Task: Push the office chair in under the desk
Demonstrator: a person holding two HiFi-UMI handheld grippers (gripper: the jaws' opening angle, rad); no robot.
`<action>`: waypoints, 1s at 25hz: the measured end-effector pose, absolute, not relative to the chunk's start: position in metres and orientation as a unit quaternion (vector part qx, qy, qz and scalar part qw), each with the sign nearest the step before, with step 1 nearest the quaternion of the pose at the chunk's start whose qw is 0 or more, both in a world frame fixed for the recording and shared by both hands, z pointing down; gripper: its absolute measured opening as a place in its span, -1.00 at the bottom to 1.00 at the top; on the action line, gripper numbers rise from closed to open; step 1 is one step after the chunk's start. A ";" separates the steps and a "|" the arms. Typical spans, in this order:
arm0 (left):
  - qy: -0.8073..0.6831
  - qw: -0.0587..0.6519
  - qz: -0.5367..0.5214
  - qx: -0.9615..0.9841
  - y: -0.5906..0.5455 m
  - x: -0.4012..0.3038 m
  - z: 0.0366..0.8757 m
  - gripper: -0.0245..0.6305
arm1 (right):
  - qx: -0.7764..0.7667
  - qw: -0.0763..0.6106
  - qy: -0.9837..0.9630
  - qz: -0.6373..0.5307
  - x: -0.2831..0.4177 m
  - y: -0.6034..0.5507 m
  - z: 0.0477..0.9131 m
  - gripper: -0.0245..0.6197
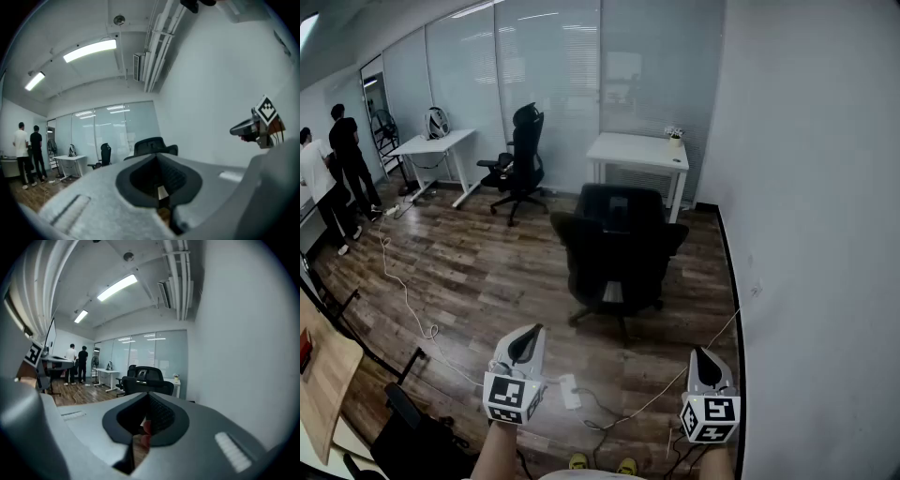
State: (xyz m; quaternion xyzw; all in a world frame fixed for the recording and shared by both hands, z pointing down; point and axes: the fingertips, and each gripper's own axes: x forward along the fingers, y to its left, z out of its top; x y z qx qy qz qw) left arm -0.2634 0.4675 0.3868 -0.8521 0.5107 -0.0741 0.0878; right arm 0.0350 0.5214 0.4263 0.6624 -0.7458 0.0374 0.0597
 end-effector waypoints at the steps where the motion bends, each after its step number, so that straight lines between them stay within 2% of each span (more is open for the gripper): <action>1: 0.510 0.087 -0.073 -0.853 0.468 -0.263 0.387 -0.93 | 0.664 0.062 -0.745 0.035 0.035 0.523 0.427 -0.92; 5: 0.508 0.086 -0.073 -0.854 0.472 -0.263 0.389 -0.93 | 0.664 0.069 -0.744 0.026 0.033 0.526 0.428 -0.92; 15: 0.508 0.091 -0.076 -0.853 0.479 -0.258 0.387 -0.93 | 0.660 0.037 -0.749 0.032 0.035 0.533 0.419 -0.92; 25: 0.499 0.097 -0.075 -0.858 0.487 -0.250 0.382 -0.93 | 0.662 0.044 -0.748 0.024 0.040 0.544 0.420 -0.91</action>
